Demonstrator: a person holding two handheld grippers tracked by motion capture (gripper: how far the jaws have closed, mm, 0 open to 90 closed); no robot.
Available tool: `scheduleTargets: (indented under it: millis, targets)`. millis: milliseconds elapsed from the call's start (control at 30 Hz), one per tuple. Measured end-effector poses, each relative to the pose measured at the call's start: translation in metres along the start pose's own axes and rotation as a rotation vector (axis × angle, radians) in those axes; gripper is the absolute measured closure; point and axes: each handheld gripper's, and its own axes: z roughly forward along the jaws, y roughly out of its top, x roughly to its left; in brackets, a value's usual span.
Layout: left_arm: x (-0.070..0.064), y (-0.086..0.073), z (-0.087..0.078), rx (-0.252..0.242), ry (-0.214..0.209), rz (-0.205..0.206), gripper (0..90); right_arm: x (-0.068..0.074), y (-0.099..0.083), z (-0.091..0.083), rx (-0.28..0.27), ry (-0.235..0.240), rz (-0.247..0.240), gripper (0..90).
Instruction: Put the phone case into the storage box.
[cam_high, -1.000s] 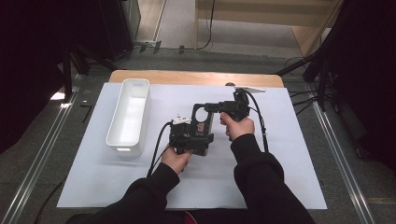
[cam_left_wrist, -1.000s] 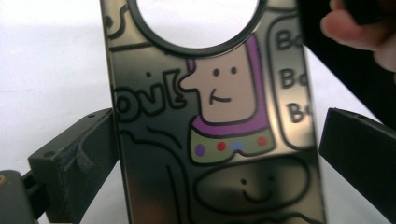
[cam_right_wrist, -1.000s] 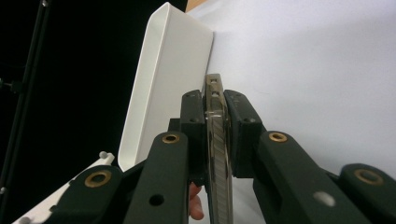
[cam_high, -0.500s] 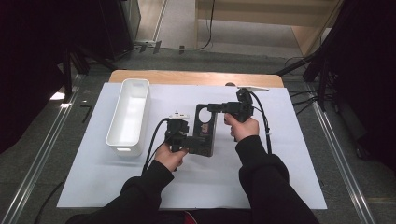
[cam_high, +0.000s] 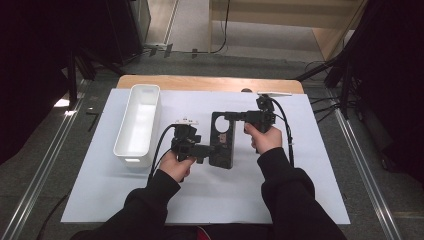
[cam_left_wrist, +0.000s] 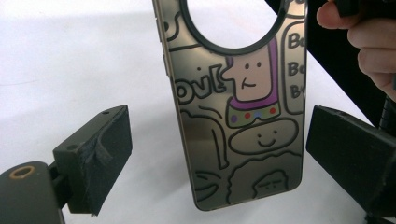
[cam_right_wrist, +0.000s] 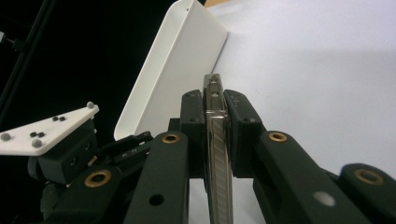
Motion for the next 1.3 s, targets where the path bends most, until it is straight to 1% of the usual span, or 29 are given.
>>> scheduleTargets:
  millis: [100,200,300,333,400,467,600,700,800,967,1033,1067,1100,1133,1233,1267,1300]
  targets:
    - [0.001,0.001,0.000,0.020,0.003,0.008,6.8,0.002,-0.002,-0.003,-0.005,0.001,-0.022,77.8]
    - [0.001,0.002,0.000,0.036,0.007,0.014,6.9,0.003,-0.004,-0.005,-0.008,0.010,-0.034,77.8]
    - [0.000,0.003,-0.001,0.050,-0.003,0.031,6.8,0.002,-0.006,-0.008,-0.009,0.009,-0.043,77.8]
    - [0.000,0.003,-0.001,0.062,-0.006,0.045,6.8,0.002,-0.006,-0.008,-0.011,0.012,-0.050,77.8]
    - [-0.001,0.004,-0.001,0.068,0.002,0.056,6.9,0.001,-0.007,-0.010,-0.012,0.014,-0.054,77.8]
    - [-0.001,0.004,-0.002,0.074,0.004,0.055,6.8,0.000,-0.008,-0.011,-0.013,0.019,-0.060,77.8]
    - [0.000,0.005,-0.003,0.095,0.008,0.070,6.9,0.001,-0.011,-0.012,-0.012,0.023,-0.070,77.8]
    - [0.002,0.005,-0.005,0.096,-0.007,0.071,6.9,0.002,-0.012,-0.013,-0.011,0.026,-0.084,77.8]
    - [0.004,0.006,-0.009,0.101,-0.020,0.088,6.9,0.004,-0.014,-0.013,-0.009,0.029,-0.101,77.8]
    - [0.006,0.007,-0.012,0.107,-0.011,0.102,6.9,0.008,-0.017,-0.014,-0.005,0.037,-0.126,77.8]
    - [0.007,0.008,-0.014,0.118,-0.007,0.105,6.9,0.010,-0.019,-0.014,-0.004,0.038,-0.143,77.8]
    - [0.008,0.008,-0.015,0.118,-0.005,0.109,8.1,0.011,-0.020,-0.015,-0.003,0.039,-0.152,77.8]
    - [0.008,0.009,-0.017,0.117,0.007,0.115,15.0,0.012,-0.021,-0.015,-0.005,0.041,-0.161,77.8]
    - [0.009,0.009,-0.018,0.121,0.004,0.121,17.9,0.013,-0.022,-0.015,-0.005,0.043,-0.167,77.8]
    - [0.010,0.011,-0.023,0.112,-0.021,0.122,17.8,0.015,-0.025,-0.015,-0.009,0.050,-0.184,77.8]
    - [0.010,0.011,-0.024,0.107,-0.021,0.119,17.9,0.016,-0.026,-0.014,-0.011,0.048,-0.195,77.8]
    - [0.011,0.012,-0.025,0.107,-0.016,0.123,17.9,0.017,-0.027,-0.014,-0.009,0.048,-0.205,77.8]
